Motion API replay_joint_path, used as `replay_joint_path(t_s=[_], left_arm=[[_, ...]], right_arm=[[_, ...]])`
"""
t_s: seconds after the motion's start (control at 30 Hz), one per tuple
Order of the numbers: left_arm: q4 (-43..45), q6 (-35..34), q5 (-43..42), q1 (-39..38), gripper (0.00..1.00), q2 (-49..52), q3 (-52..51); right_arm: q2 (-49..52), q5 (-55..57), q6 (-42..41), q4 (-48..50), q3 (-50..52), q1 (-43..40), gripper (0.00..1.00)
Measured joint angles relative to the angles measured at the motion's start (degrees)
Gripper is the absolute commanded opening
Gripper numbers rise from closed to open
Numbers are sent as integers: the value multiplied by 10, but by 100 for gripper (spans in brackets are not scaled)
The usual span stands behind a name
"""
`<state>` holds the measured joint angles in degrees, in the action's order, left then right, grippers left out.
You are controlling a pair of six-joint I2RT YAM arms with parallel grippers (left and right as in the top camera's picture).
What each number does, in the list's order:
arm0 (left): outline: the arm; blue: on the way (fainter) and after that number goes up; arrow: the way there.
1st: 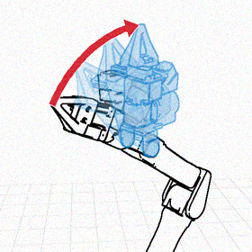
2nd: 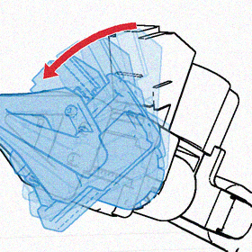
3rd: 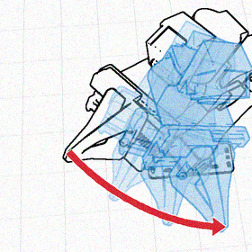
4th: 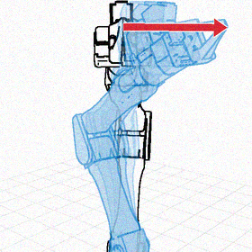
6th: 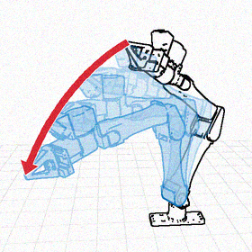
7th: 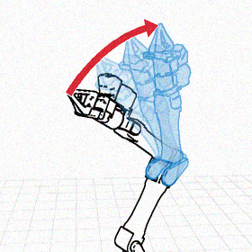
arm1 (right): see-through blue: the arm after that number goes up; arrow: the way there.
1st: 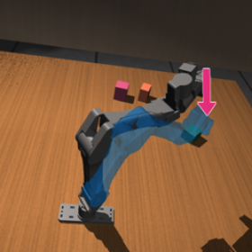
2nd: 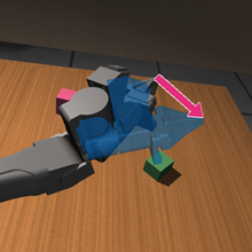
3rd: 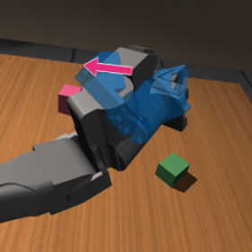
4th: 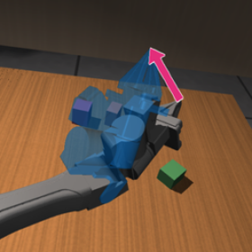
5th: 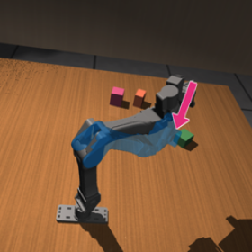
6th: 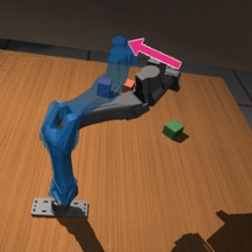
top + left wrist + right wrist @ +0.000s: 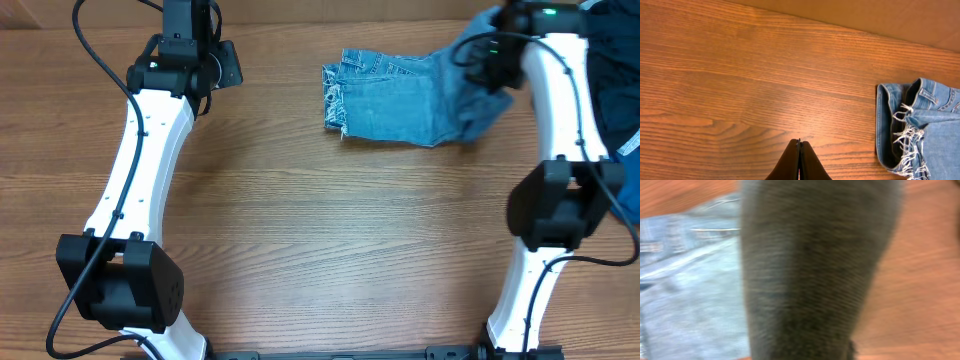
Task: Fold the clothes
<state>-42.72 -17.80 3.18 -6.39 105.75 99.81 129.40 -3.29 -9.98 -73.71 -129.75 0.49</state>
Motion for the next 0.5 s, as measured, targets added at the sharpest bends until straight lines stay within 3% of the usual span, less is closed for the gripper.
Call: replay_joint_path(t_s=[0.27, 0.5], left_arm=[[-19, 3, -20, 0, 4, 0, 0], [-28, 30, -45, 0, 4, 0, 0]], right_arm=[[6, 41, -35, 94, 0, 155, 4], [57, 50, -43, 116, 0, 202, 4]])
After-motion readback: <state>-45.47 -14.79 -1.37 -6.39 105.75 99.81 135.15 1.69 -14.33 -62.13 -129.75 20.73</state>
